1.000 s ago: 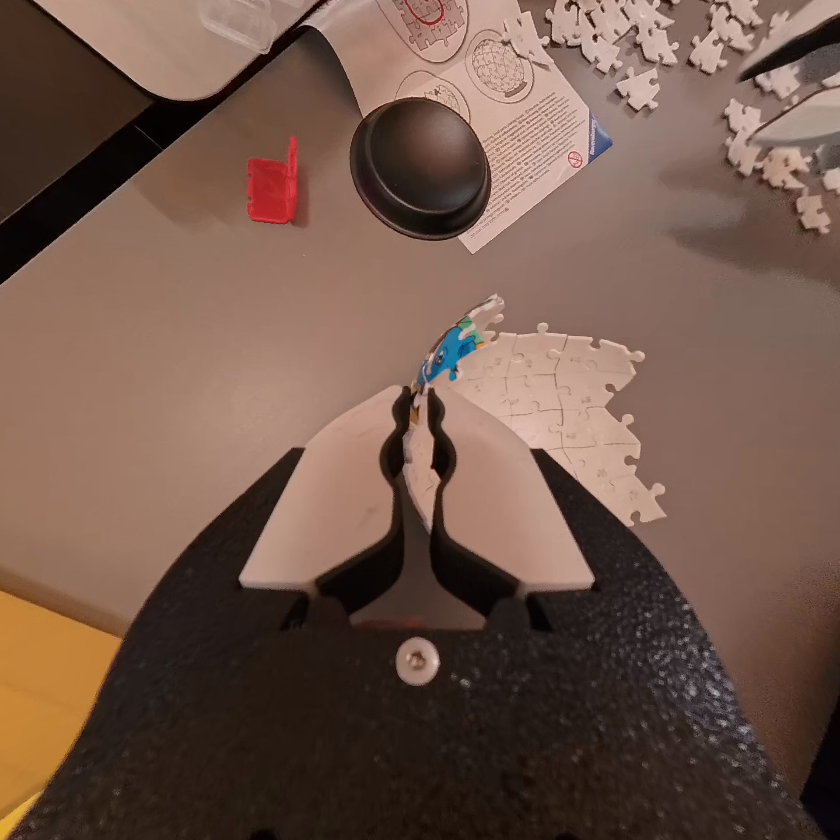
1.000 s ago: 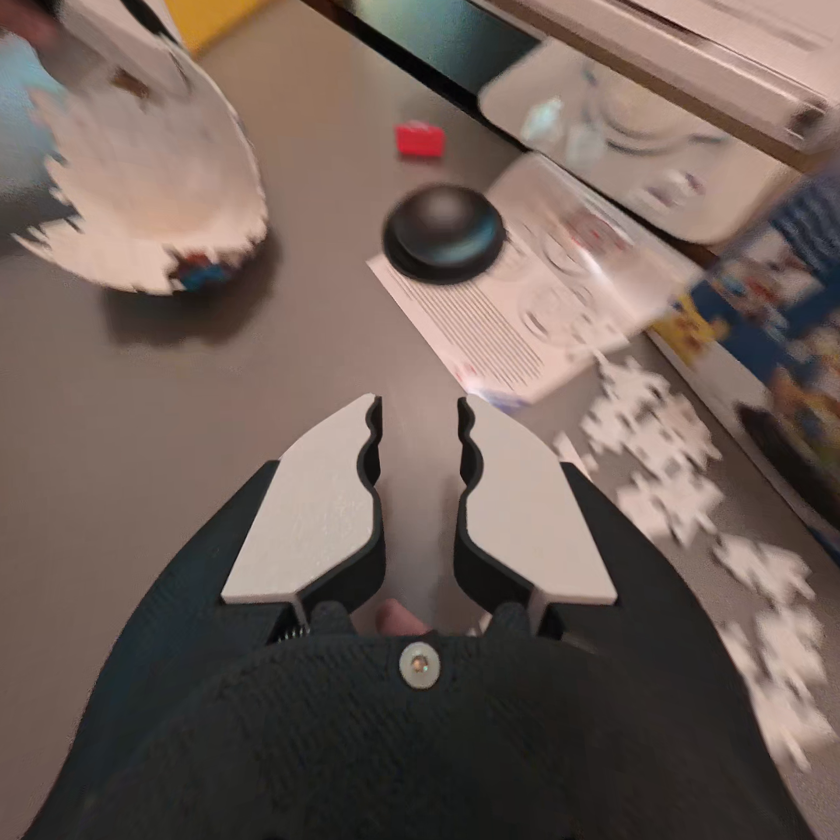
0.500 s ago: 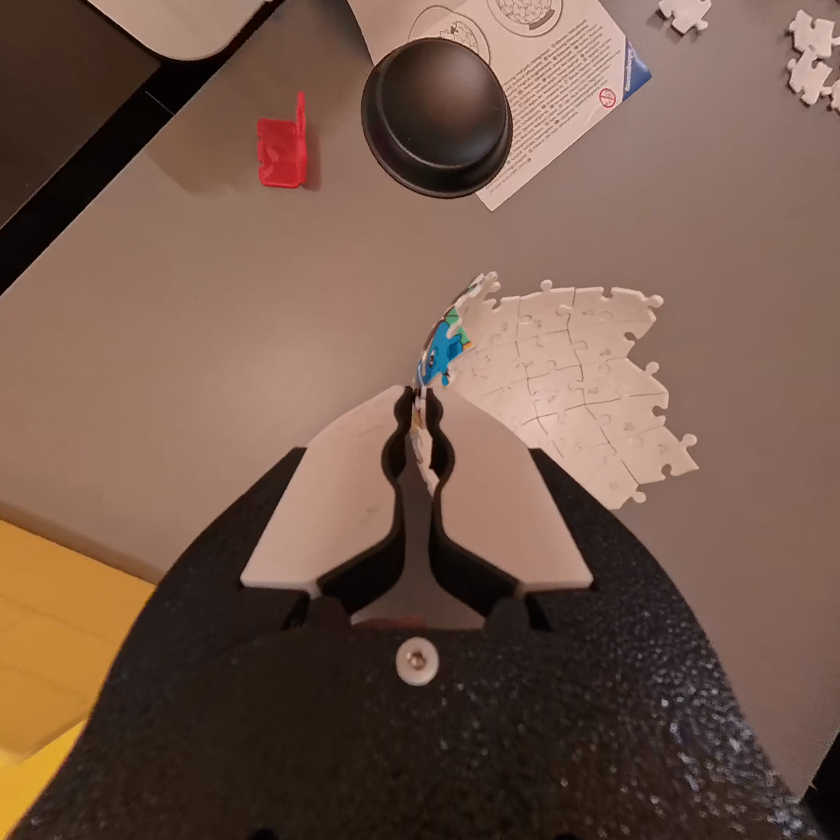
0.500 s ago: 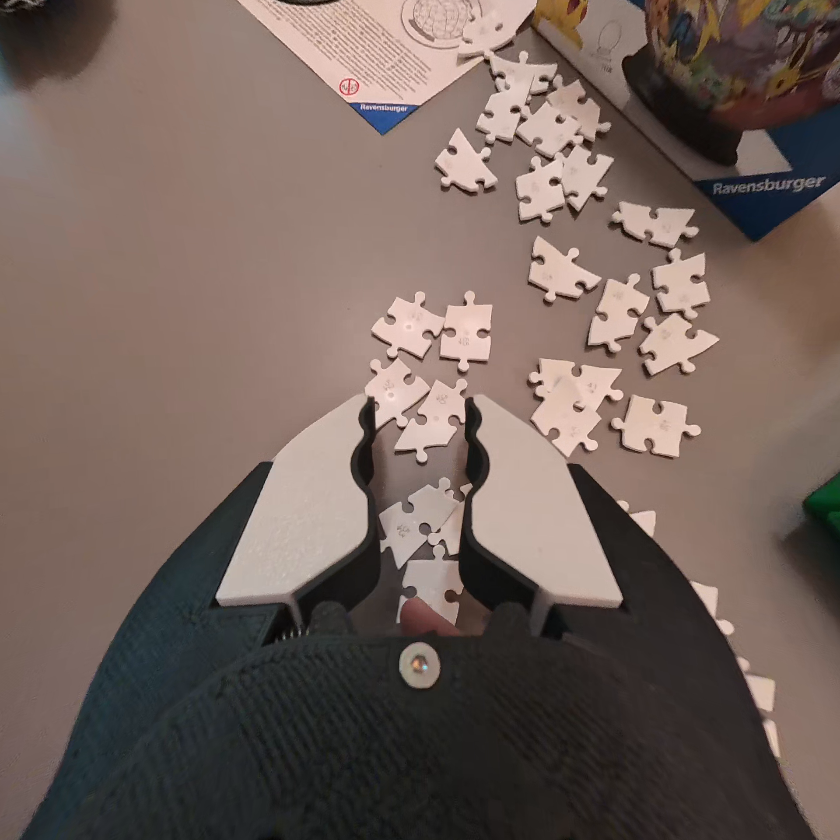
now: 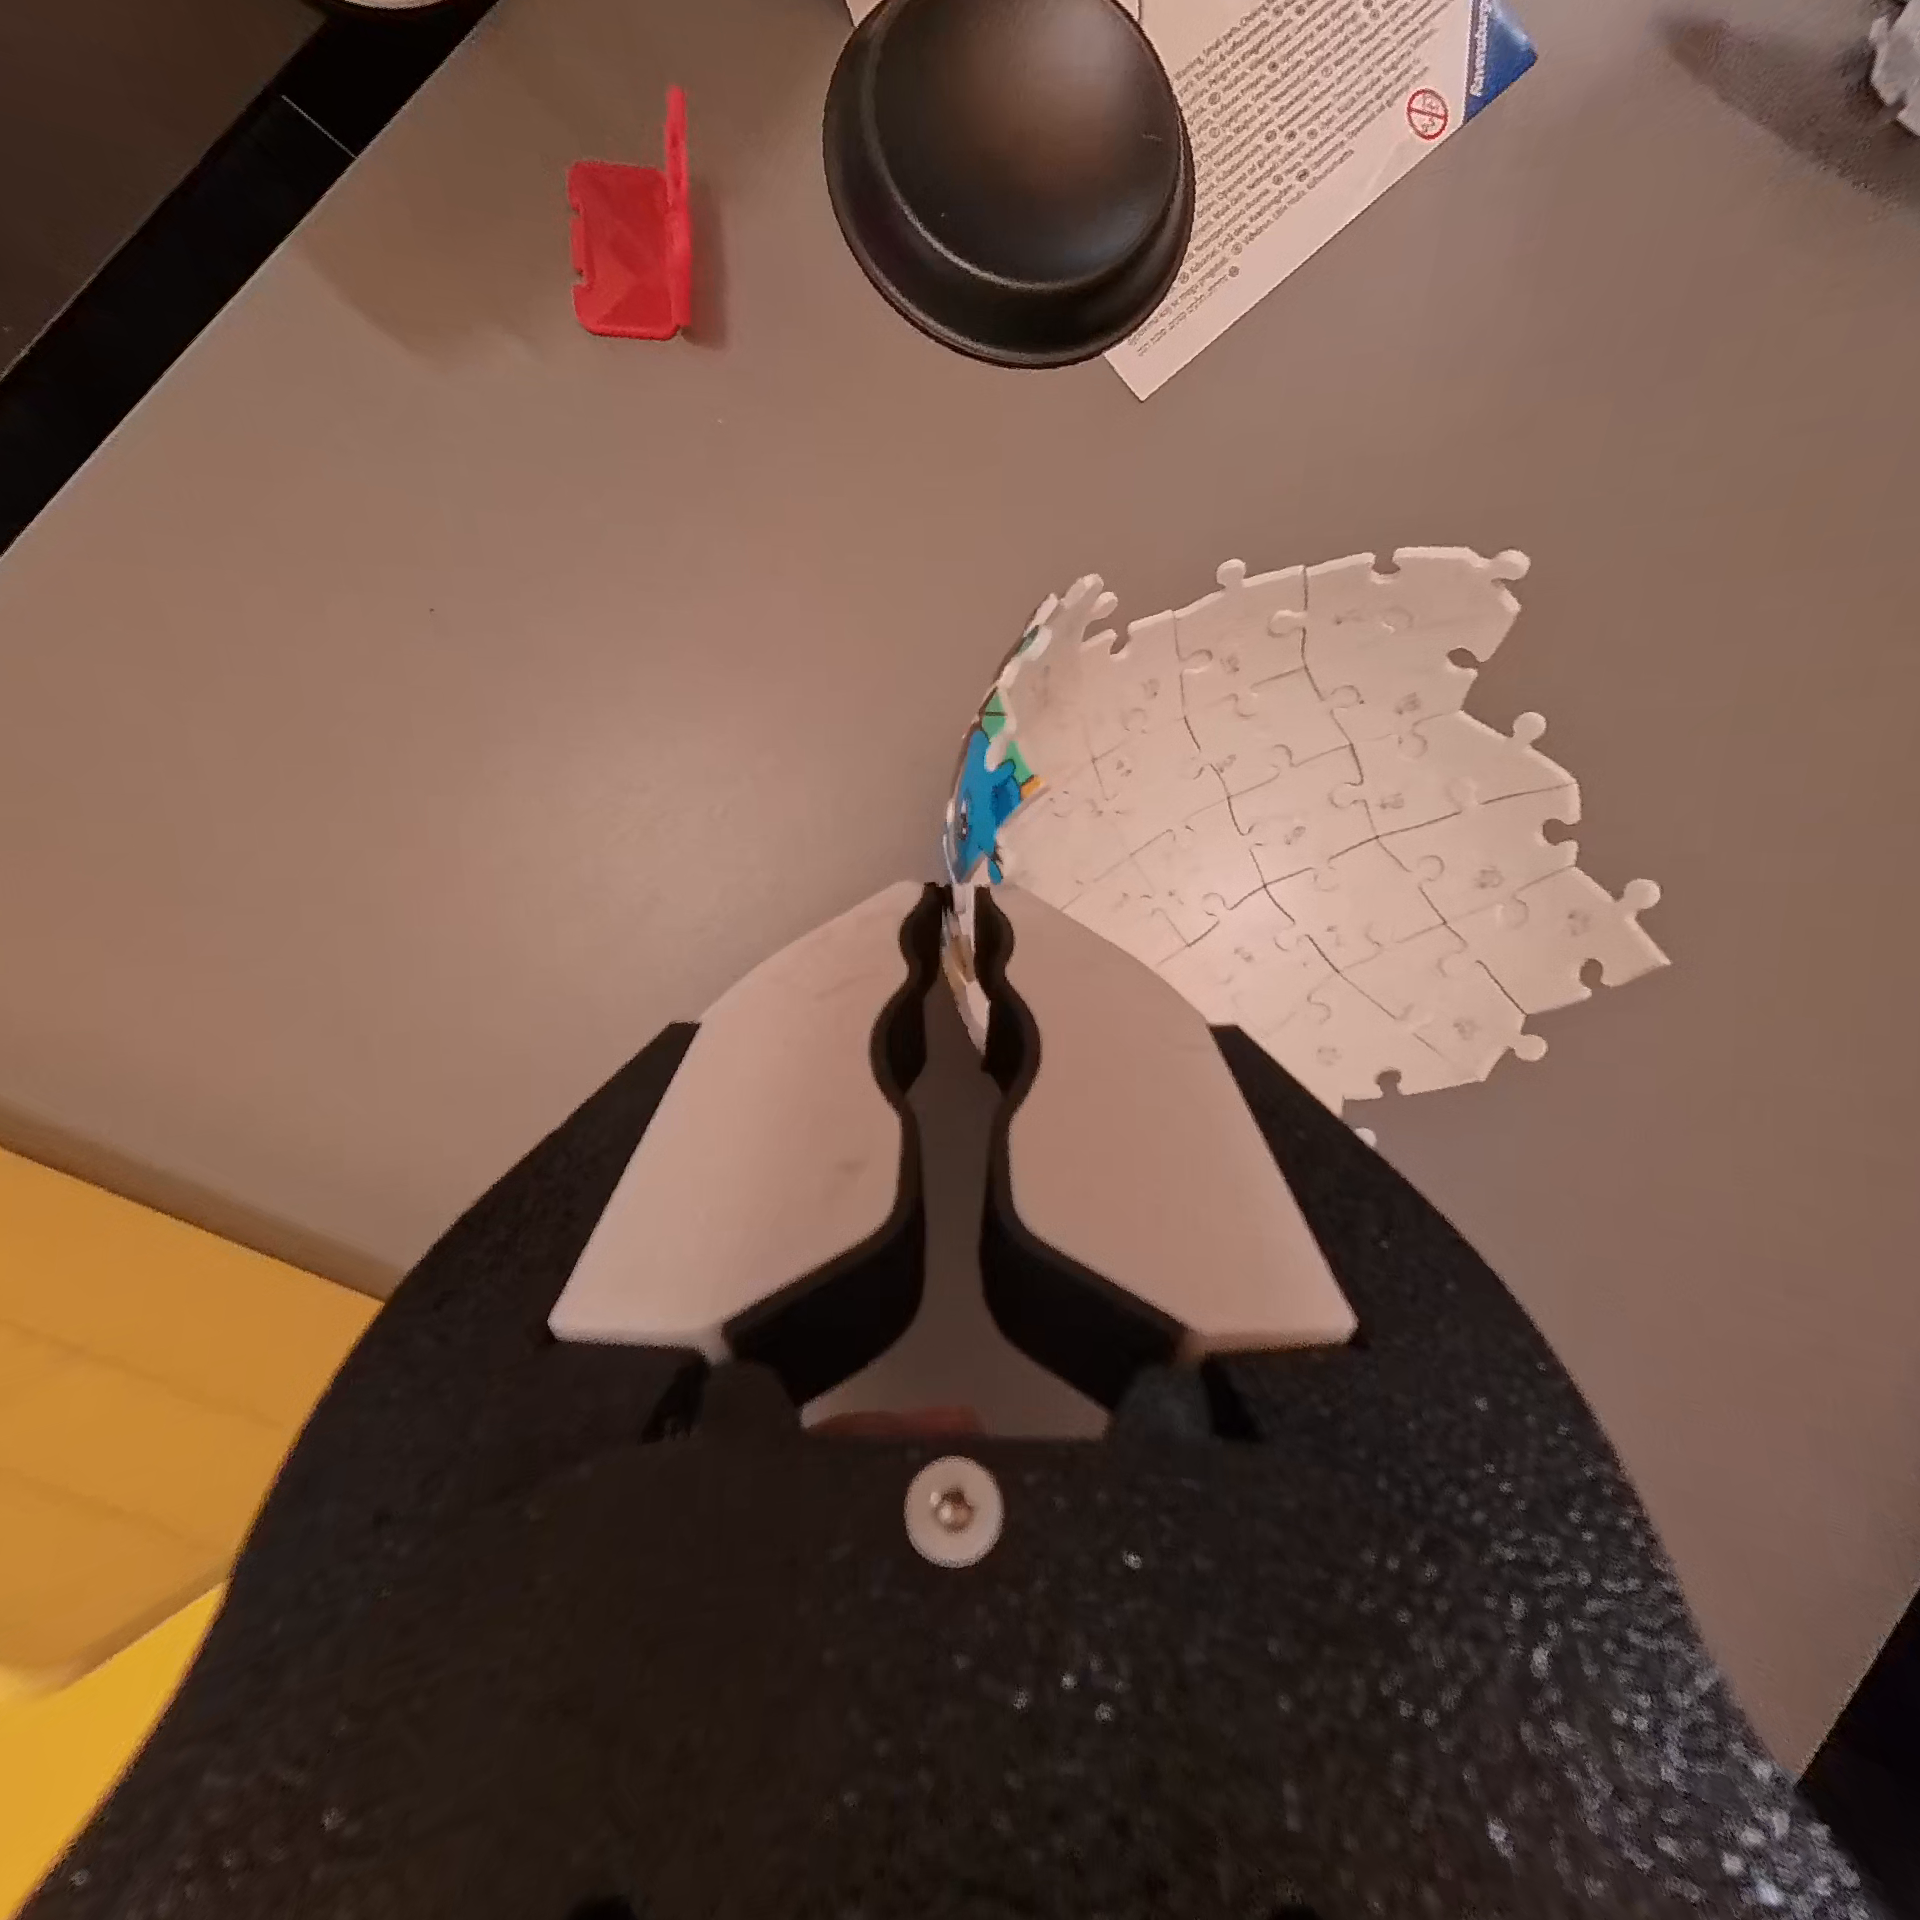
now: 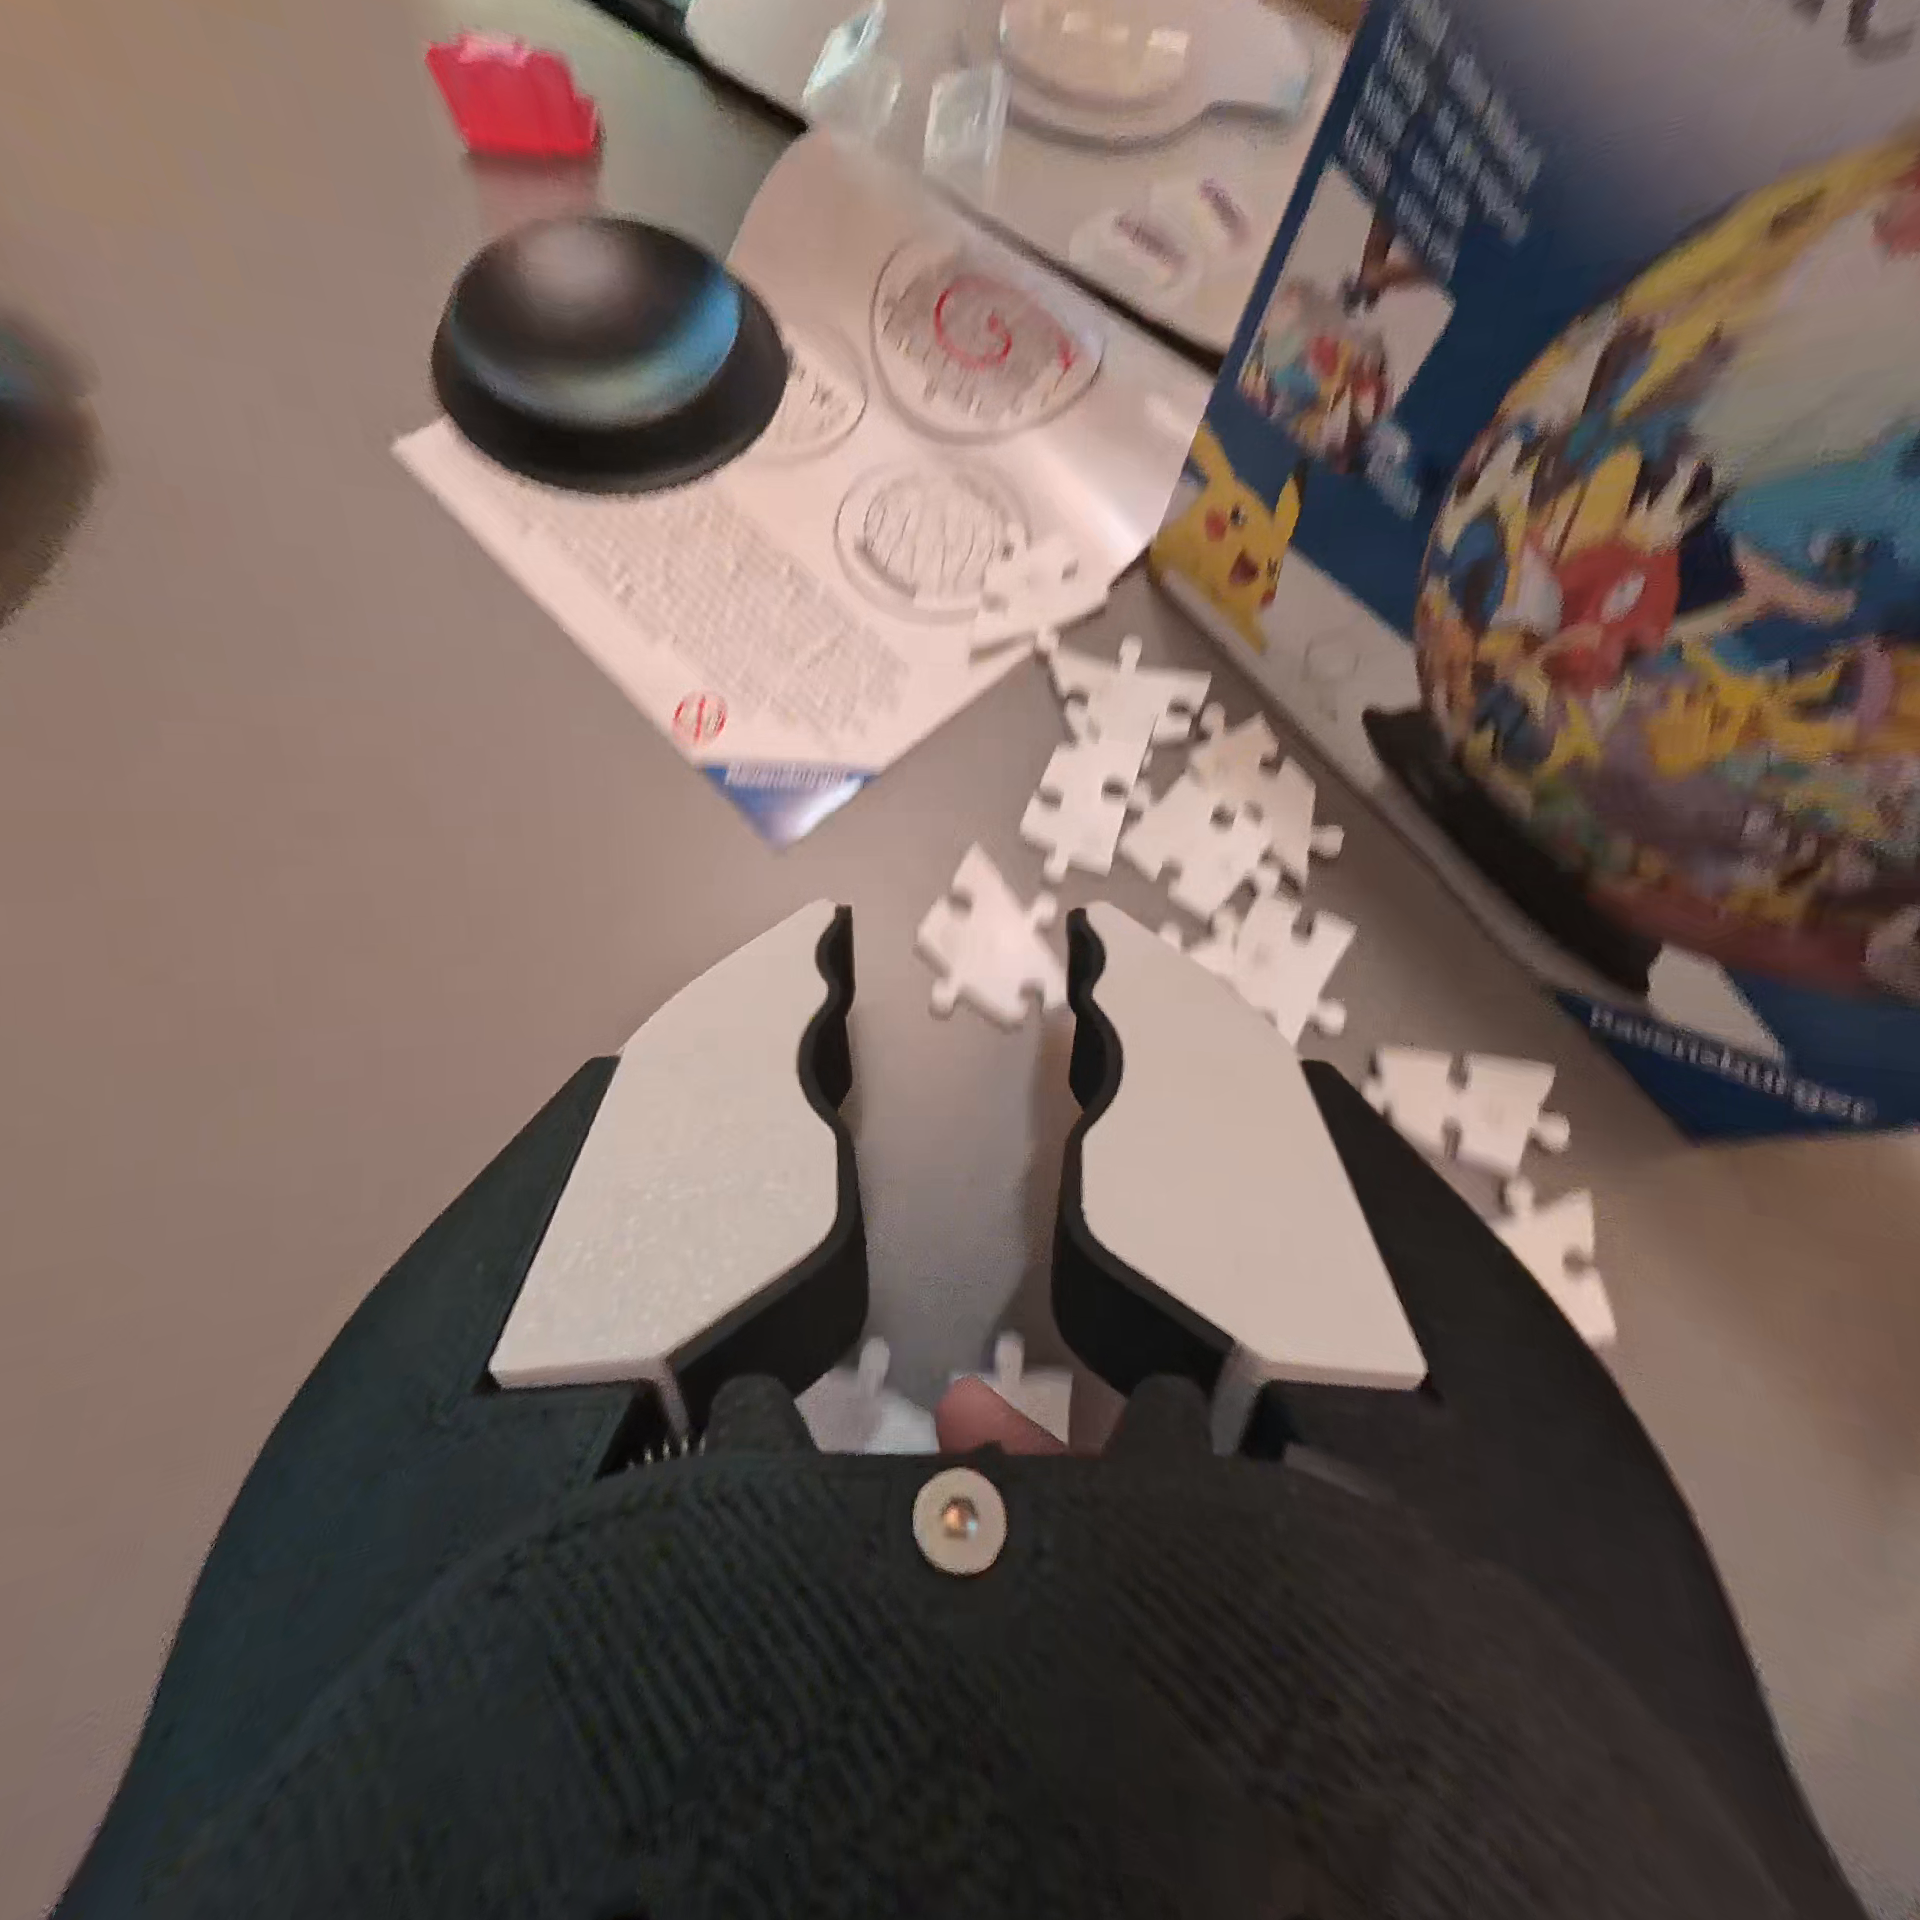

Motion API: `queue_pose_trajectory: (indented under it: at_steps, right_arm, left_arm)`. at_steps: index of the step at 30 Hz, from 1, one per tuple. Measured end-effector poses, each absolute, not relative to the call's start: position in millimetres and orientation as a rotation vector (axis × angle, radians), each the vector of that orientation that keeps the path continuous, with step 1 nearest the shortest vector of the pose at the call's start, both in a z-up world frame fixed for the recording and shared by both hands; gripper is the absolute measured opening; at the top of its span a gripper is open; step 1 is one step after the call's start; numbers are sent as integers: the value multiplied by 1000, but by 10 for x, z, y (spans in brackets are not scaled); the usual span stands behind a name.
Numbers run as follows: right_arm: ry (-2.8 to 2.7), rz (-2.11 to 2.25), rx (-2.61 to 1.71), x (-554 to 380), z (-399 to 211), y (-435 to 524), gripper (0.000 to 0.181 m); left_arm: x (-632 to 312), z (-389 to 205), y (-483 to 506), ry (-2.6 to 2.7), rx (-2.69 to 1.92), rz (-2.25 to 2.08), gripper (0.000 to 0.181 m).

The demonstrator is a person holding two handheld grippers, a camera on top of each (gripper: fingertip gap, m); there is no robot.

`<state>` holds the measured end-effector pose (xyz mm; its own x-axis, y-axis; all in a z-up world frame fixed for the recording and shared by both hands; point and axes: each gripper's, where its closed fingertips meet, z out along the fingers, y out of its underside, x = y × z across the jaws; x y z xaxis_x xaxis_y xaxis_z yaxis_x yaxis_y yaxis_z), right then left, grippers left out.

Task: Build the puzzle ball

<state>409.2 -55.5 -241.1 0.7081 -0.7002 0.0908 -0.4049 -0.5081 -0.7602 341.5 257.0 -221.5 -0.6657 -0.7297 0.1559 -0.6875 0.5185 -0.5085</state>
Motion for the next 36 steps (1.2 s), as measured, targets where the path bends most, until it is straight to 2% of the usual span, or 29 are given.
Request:
queue_pose_trajectory:
  at_steps: [8,15,22,27,36]
  right_arm:
    - [727,-550,-2296,4610,-2553,-104,42]
    - [766,-553,-2385,4587,-2536,-620,37]
    - [835,-496,-2249,4539,-2452,-845,29]
    - [813,-446,-2172,4441,-2348,-848,29]
    - [718,-380,-2231,4283,-2426,-801,41]
  left_arm:
    - [3418,-2230,2582,2679,-1253,-854,5]
    - [3422,-2244,2588,2689,-1258,-872,7]
    - [3446,-2259,2587,2686,-1268,-877,8]
    - [3454,-2259,2585,2679,-1269,-873,10]
    - [3494,-2245,2607,2645,-1282,-872,18]
